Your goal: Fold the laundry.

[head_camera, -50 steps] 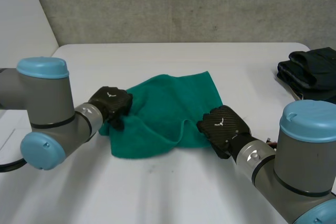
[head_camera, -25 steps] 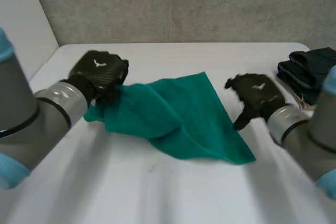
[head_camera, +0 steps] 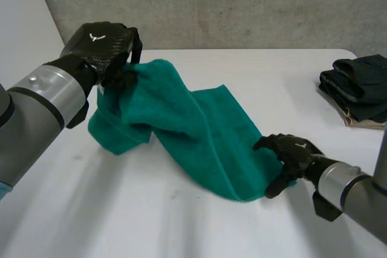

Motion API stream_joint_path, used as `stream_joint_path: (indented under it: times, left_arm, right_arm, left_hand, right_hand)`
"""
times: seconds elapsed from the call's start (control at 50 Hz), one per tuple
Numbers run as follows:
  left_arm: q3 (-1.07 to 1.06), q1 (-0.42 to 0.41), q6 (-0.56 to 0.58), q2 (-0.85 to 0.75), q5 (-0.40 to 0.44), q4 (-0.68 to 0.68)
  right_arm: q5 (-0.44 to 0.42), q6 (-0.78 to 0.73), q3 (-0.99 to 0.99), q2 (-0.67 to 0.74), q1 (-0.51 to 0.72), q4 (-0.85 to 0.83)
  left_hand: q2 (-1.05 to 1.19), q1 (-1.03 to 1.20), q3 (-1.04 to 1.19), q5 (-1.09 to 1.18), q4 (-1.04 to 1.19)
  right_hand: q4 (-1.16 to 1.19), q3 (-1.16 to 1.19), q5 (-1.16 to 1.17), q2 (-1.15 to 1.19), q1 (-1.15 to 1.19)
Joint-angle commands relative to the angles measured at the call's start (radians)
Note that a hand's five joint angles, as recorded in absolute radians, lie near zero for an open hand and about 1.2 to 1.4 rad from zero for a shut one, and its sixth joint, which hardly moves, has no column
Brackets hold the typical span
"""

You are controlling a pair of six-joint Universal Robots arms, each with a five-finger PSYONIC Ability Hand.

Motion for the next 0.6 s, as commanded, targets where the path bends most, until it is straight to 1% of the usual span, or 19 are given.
stream_joint_path:
  times: [0.02, 0.24, 0.32, 0.44, 0.48, 0.52, 0.54, 0.56, 0.58, 0.6]
  left_arm:
    - [0.039, -0.005, -0.067, 0.004, 0.0, 0.0]
    - [0.076, -0.025, -0.116, 0.03, -0.005, 0.001]
    - [0.077, -0.025, -0.115, 0.033, -0.005, 0.001]
    - [0.076, -0.03, -0.124, 0.033, -0.005, 0.0]
    - [0.074, -0.033, -0.139, 0.034, -0.005, 0.001]
    - [0.074, -0.033, -0.155, 0.036, -0.005, 0.001]
    - [0.076, -0.033, -0.17, 0.045, -0.005, 0.001]
    - [0.077, -0.033, -0.178, 0.053, -0.005, 0.001]
    - [0.077, -0.03, -0.187, 0.06, -0.005, 0.001]
    - [0.077, -0.025, -0.19, 0.071, -0.005, 0.003]
  right_arm:
    - [0.019, 0.123, -0.039, 0.073, 0.104, -0.076]
    - [0.027, 0.382, -0.195, 0.202, 0.189, -0.07]
    - [0.021, 0.446, -0.233, 0.22, 0.228, -0.068]
    - [0.027, 0.497, -0.272, 0.24, 0.27, -0.073]
    - [0.03, 0.519, -0.293, 0.277, 0.282, -0.073]
    - [0.035, 0.534, -0.312, 0.3, 0.291, -0.072]
    - [0.045, 0.537, -0.331, 0.321, 0.302, -0.072]
    - [0.053, 0.536, -0.341, 0.328, 0.305, -0.072]
    - [0.064, 0.536, -0.35, 0.331, 0.304, -0.07]
    - [0.079, 0.536, -0.358, 0.331, 0.301, -0.068]
  left_hand:
    - [0.202, 0.286, 0.21, 0.259, 0.198]
    - [0.202, 0.286, 0.21, 0.259, 0.198]
    - [0.202, 0.286, 0.21, 0.259, 0.198]
    - [0.202, 0.286, 0.21, 0.259, 0.198]
    - [0.202, 0.286, 0.21, 0.259, 0.198]
    - [0.202, 0.286, 0.21, 0.259, 0.198]
    - [0.202, 0.286, 0.21, 0.259, 0.198]
    - [0.202, 0.286, 0.21, 0.259, 0.198]
    - [0.202, 0.286, 0.21, 0.259, 0.198]
    - [0.202, 0.286, 0.21, 0.259, 0.198]
  right_hand:
    - [-0.018, -0.021, -0.017, -0.054, 0.01]
    - [-0.015, -0.018, -0.014, -0.051, 0.013]
    - [0.0, -0.003, 0.001, -0.037, 0.028]
    - [0.02, 0.017, 0.021, -0.016, 0.048]
    - [0.114, 0.111, 0.115, 0.077, 0.142]
    - [0.313, 0.31, 0.314, 0.276, 0.341]
    - [0.648, 0.645, 0.649, 0.612, 0.676]
    - [0.873, 0.869, 0.874, 0.836, 0.9]
    - [1.057, 1.054, 1.058, 1.02, 1.085]
    - [1.059, 1.056, 1.06, 1.022, 1.086]
